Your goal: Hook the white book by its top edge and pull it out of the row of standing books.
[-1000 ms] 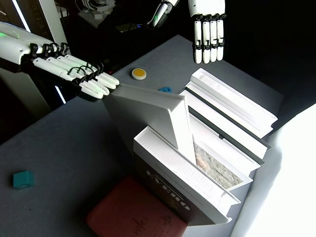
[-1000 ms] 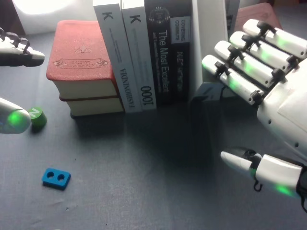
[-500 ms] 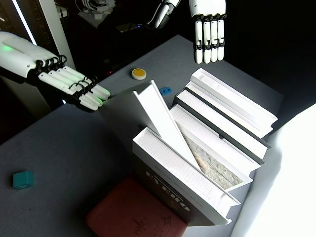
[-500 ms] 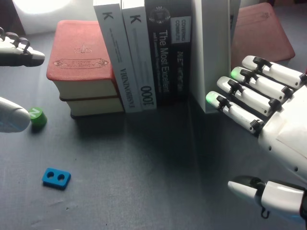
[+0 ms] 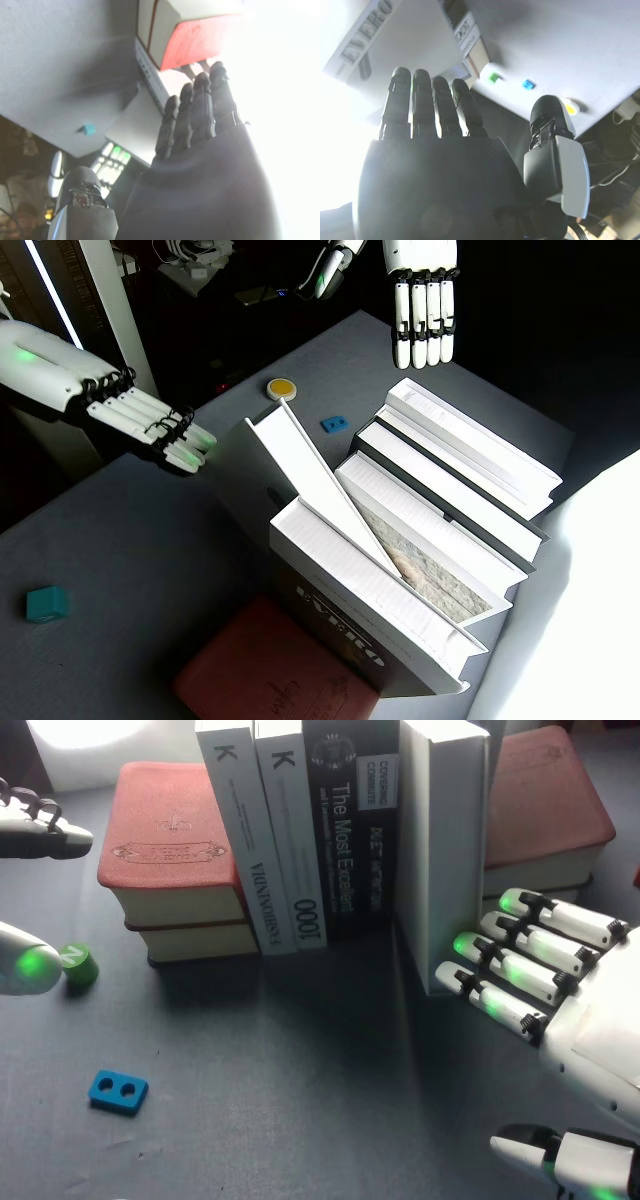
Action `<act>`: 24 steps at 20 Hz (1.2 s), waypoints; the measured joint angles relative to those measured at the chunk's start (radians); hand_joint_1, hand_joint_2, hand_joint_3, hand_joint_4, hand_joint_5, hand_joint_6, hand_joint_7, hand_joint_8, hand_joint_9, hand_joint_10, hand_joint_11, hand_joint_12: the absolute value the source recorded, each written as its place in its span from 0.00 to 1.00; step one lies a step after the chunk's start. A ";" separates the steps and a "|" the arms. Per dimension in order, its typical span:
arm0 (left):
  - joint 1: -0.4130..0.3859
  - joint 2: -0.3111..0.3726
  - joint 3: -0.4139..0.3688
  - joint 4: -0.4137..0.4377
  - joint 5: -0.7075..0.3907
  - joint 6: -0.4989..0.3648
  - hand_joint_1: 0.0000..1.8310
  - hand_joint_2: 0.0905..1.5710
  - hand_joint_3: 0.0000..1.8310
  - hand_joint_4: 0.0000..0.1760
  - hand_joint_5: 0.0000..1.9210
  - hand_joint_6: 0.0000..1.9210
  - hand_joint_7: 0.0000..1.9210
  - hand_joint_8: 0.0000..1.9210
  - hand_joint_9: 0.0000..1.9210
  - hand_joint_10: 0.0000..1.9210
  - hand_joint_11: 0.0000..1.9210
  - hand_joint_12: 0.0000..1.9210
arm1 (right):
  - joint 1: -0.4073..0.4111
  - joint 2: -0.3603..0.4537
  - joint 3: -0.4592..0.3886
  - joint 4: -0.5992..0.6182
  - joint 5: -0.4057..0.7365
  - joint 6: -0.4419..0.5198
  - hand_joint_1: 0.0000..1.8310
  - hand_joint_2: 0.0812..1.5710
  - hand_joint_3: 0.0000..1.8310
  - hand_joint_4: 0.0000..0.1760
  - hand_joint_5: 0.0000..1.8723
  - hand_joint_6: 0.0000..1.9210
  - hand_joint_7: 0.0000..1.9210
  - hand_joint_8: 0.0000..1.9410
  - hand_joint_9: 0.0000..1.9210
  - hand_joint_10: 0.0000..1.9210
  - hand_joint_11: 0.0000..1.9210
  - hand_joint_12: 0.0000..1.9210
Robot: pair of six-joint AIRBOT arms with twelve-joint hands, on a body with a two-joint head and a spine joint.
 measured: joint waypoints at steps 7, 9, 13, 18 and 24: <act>0.000 0.000 0.004 0.000 0.000 0.000 0.00 0.62 0.01 0.00 0.00 0.00 0.00 0.00 0.00 0.00 0.00 0.00 | -0.014 -0.037 0.057 0.018 -0.058 0.000 0.00 0.76 0.00 0.00 0.00 0.00 0.00 0.00 0.00 0.00 0.00 0.00; 0.000 0.000 0.004 0.000 0.000 0.000 0.00 0.62 0.01 0.00 0.00 0.00 0.00 0.00 0.00 0.00 0.00 0.00 | -0.015 -0.051 0.076 0.018 -0.066 0.000 0.00 0.75 0.00 0.00 0.01 0.00 0.01 0.00 0.00 0.00 0.00 0.00; 0.000 0.000 0.004 0.000 0.000 0.000 0.00 0.63 0.01 0.00 0.00 0.00 0.00 0.00 0.00 0.00 0.00 0.00 | -0.021 -0.071 0.110 0.016 -0.090 0.000 0.00 0.76 0.00 0.00 0.00 0.00 0.00 0.00 0.00 0.00 0.00 0.00; 0.000 0.000 0.004 0.000 0.000 0.000 0.00 0.62 0.01 0.00 0.00 0.00 0.00 0.00 0.00 0.00 0.00 0.00 | -0.029 -0.088 0.132 0.016 -0.109 0.004 0.00 0.77 0.00 0.00 0.00 0.00 0.00 0.00 0.00 0.00 0.00 0.00; 0.000 0.000 0.004 0.000 0.000 0.000 0.00 0.63 0.01 0.00 0.00 0.00 0.00 0.00 0.00 0.00 0.00 0.00 | -0.029 -0.074 0.088 0.026 -0.090 0.011 0.00 0.77 0.00 0.00 0.01 0.00 0.00 0.00 0.00 0.00 0.00 0.00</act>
